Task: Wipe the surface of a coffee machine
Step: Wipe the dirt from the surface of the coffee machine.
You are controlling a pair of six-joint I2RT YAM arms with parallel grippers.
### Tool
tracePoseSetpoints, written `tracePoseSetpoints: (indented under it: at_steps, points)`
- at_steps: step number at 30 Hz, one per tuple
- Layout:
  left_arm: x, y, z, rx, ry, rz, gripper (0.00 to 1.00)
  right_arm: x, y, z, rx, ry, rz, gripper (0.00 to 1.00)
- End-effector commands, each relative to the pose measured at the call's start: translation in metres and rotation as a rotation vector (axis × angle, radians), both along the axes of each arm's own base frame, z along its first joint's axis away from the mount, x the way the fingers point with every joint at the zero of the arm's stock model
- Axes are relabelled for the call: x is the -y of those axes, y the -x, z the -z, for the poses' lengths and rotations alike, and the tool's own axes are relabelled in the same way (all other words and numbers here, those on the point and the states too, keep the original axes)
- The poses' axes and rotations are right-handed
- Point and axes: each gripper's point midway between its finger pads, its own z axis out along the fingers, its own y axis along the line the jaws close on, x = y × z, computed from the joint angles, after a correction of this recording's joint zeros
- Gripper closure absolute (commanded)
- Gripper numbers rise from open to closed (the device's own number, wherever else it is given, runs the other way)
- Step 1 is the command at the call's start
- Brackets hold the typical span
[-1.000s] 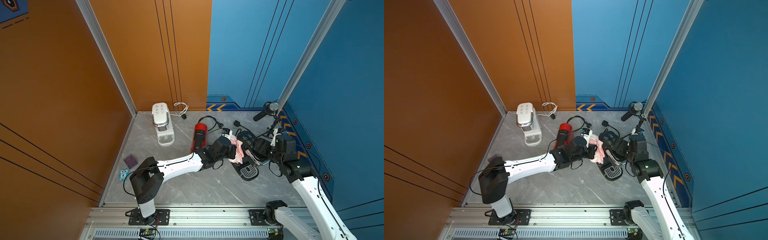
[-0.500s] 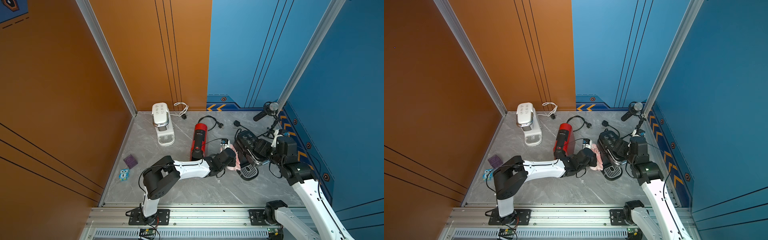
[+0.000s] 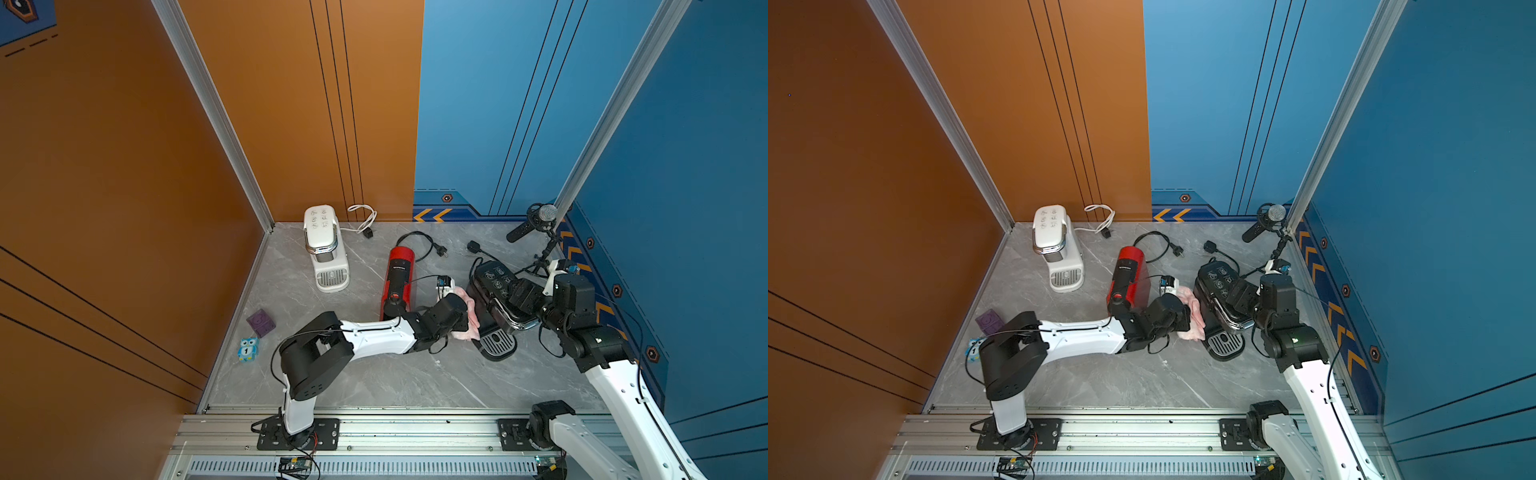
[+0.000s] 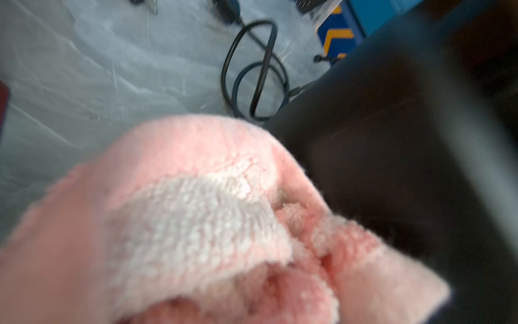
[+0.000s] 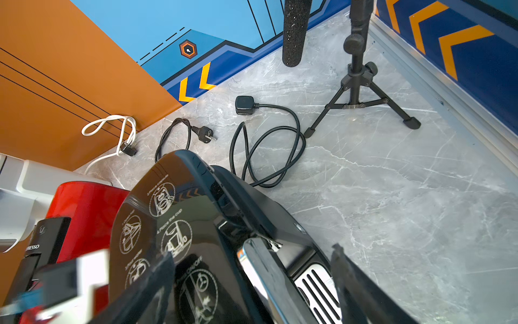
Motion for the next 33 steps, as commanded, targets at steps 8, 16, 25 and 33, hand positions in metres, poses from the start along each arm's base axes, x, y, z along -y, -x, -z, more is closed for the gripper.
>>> tracePoseSetpoints:
  at_steps: [8,16,25,33]
  points:
    - [-0.01,0.004,-0.046,0.064,0.097,-0.04,1.0,0.002,0.018,0.029,-0.135,0.017,-0.004,0.11]
    - [-0.011,0.0,0.033,-0.084,0.04,-0.112,1.0,0.002,0.027,0.026,-0.125,0.013,-0.011,0.12]
    - [0.0,0.001,0.099,-0.183,-0.024,-0.112,1.0,0.0,0.029,0.027,-0.133,-0.005,-0.015,0.11]
    - [-0.019,-0.013,-0.011,-0.034,0.116,-0.105,1.0,-0.005,0.027,0.011,-0.106,-0.026,-0.031,0.1]
